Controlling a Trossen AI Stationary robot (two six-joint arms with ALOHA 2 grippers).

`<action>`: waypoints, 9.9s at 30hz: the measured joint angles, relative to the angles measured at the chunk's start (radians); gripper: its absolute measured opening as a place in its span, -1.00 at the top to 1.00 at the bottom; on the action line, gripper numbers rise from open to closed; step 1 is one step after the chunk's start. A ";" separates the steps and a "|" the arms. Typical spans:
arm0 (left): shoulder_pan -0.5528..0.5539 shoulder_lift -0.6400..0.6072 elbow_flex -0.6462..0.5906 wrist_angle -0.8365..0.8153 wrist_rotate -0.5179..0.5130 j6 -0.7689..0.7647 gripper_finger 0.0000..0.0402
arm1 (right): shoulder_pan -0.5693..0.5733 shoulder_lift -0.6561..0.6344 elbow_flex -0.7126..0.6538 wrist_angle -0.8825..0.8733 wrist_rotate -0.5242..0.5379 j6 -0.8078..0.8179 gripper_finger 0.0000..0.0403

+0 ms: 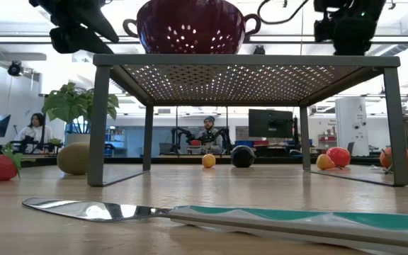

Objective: Pick & Place Fruit
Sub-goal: Put the pear into the purple strainer bowl

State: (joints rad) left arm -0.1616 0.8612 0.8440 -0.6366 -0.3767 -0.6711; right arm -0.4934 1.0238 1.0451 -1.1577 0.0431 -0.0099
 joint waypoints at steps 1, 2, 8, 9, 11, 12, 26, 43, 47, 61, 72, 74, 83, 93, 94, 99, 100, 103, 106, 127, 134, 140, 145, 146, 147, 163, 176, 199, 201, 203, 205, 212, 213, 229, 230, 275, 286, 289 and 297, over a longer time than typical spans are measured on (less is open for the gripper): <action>0.000 0.000 0.000 0.000 0.000 0.001 -0.04 | -0.001 0.015 -0.005 0.007 -0.001 -0.040 0.03; 0.000 0.000 0.000 0.000 0.000 0.003 -0.04 | -0.001 0.030 -0.011 0.016 -0.002 -0.069 0.04; 0.000 0.000 0.000 0.000 0.012 0.004 -0.04 | -0.001 0.109 -0.055 0.093 0.000 -0.178 0.16; 0.000 0.000 0.000 -0.001 0.016 0.004 -0.04 | -0.001 0.120 -0.063 0.108 0.000 -0.185 0.18; 0.000 0.000 0.000 -0.001 0.019 0.004 -0.04 | -0.001 0.135 -0.082 0.137 0.000 -0.201 0.22; 0.000 0.000 0.000 -0.001 0.020 0.004 -0.04 | -0.001 0.139 -0.096 0.153 0.000 -0.208 0.24; 0.000 0.000 0.000 -0.001 0.021 0.035 -0.04 | -0.001 0.142 -0.346 0.454 0.001 -0.268 0.43; 0.000 0.000 0.000 -0.001 0.021 0.047 -0.04 | 0.003 0.323 -0.346 0.487 -0.073 -0.275 0.09; 0.000 0.000 0.000 -0.001 0.021 0.054 -0.04 | 0.003 0.355 -0.338 0.492 -0.078 -0.273 0.02; 0.000 0.000 0.000 -0.001 0.021 0.062 -0.04 | 0.003 0.426 -0.332 0.547 -0.147 -0.262 -0.03; 0.000 0.001 0.000 -0.001 0.021 0.062 -0.04 | 0.002 0.459 -0.336 0.537 -0.094 -0.252 0.10; 0.000 0.001 0.000 -0.001 0.021 0.067 -0.04 | 0.004 0.459 -0.335 0.529 -0.095 -0.254 0.10; 0.000 0.001 0.000 -0.001 0.021 0.067 -0.04 | 0.004 0.466 -0.329 0.544 -0.100 -0.255 -0.01; 0.000 0.001 0.000 -0.001 0.024 0.066 -0.04 | 0.004 0.466 -0.329 0.570 -0.109 -0.252 0.13; 0.000 0.001 0.000 -0.001 0.024 0.066 -0.04 | 0.004 0.466 -0.329 0.570 -0.116 -0.253 0.16; 0.000 0.001 0.000 -0.001 0.024 0.065 -0.04 | 0.004 0.466 -0.329 0.570 -0.127 -0.253 0.31; 0.000 0.001 0.000 -0.001 0.024 0.064 -0.04 | 0.004 0.466 -0.329 0.570 -0.127 -0.253 0.34; 0.000 0.001 0.000 -0.001 0.024 0.064 -0.04 | 0.004 0.466 -0.329 0.570 -0.128 -0.252 0.39; 0.000 0.001 0.000 -0.001 0.024 0.064 -0.04 | 0.004 0.466 -0.329 0.569 -0.128 -0.252 0.40; 0.000 0.001 0.000 -0.001 0.024 0.064 -0.04 | 0.001 0.356 -0.120 0.320 -0.038 -0.256 0.33; 0.000 0.001 0.000 -0.001 0.024 0.065 -0.04 | 0.002 0.227 0.007 0.238 -0.019 -0.250 0.39; 0.000 0.001 0.000 -0.001 0.024 0.052 -0.04 | 0.029 0.124 0.103 0.208 -0.025 -0.225 0.39; 0.000 0.001 0.000 -0.001 0.024 0.011 -0.04 | 0.090 0.063 0.152 0.205 -0.028 -0.198 0.32; 0.000 0.001 0.000 -0.001 0.024 -0.007 -0.04 | 0.109 0.052 0.158 0.205 -0.028 -0.192 0.32; 0.000 0.001 0.000 0.000 0.024 -0.027 -0.04 | 0.128 0.042 0.163 0.207 -0.028 -0.184 0.33; 0.000 0.015 -0.016 0.437 0.096 -0.102 -0.04 | 0.478 -0.012 0.172 0.363 -0.023 -0.120 0.35; -0.044 0.229 -0.093 1.033 0.255 0.313 -0.03 | 0.712 0.012 0.165 0.527 -0.017 -0.120 0.33; -0.260 0.672 0.229 1.029 -0.110 1.503 -0.02 | 0.850 0.158 0.162 0.728 -0.013 -0.202 0.41; -0.275 0.715 0.277 1.039 -0.240 1.622 -0.02 | 0.850 0.158 0.162 0.735 -0.013 -0.195 0.42; -0.284 0.762 0.330 1.035 -0.339 1.741 -0.02 | 0.850 0.161 0.162 0.747 -0.013 -0.180 0.40; -0.289 0.812 0.384 1.036 -0.394 1.854 -0.02 | 0.850 0.163 0.162 0.752 -0.013 -0.174 0.36; -0.306 0.957 0.553 1.035 -0.633 2.183 -0.02 | 0.850 0.163 0.161 0.742 -0.014 -0.154 0.35; -0.309 0.966 0.565 1.031 -0.640 2.200 -0.02 | 0.850 0.163 0.161 0.742 -0.014 -0.154 0.37; -0.367 0.948 0.584 1.116 -0.628 2.337 -0.02 | 0.851 0.162 0.161 0.753 -0.019 -0.123 0.33; -0.367 0.949 0.584 1.118 -0.628 2.349 -0.02 | 0.851 0.162 0.161 0.750 -0.020 -0.122 0.35; -0.254 0.954 0.592 1.198 -0.343 2.466 0.07 | 0.856 0.171 0.156 0.798 -0.019 -0.121 0.33; -0.259 0.954 0.592 1.193 -0.330 2.456 0.40 | 0.856 0.172 0.156 0.796 -0.021 -0.119 0.40; -0.260 0.954 0.592 1.189 -0.324 2.453 0.32 | 0.856 0.172 0.156 0.795 -0.020 -0.119 0.40; -0.263 0.954 0.592 1.167 -0.324 2.413 0.08 | 0.856 0.172 0.156 0.794 -0.018 -0.124 0.31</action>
State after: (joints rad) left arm -0.4242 1.8156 1.4357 0.5306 -0.7010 1.7424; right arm 0.3622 1.1954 1.2010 -0.3634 0.0247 -0.1334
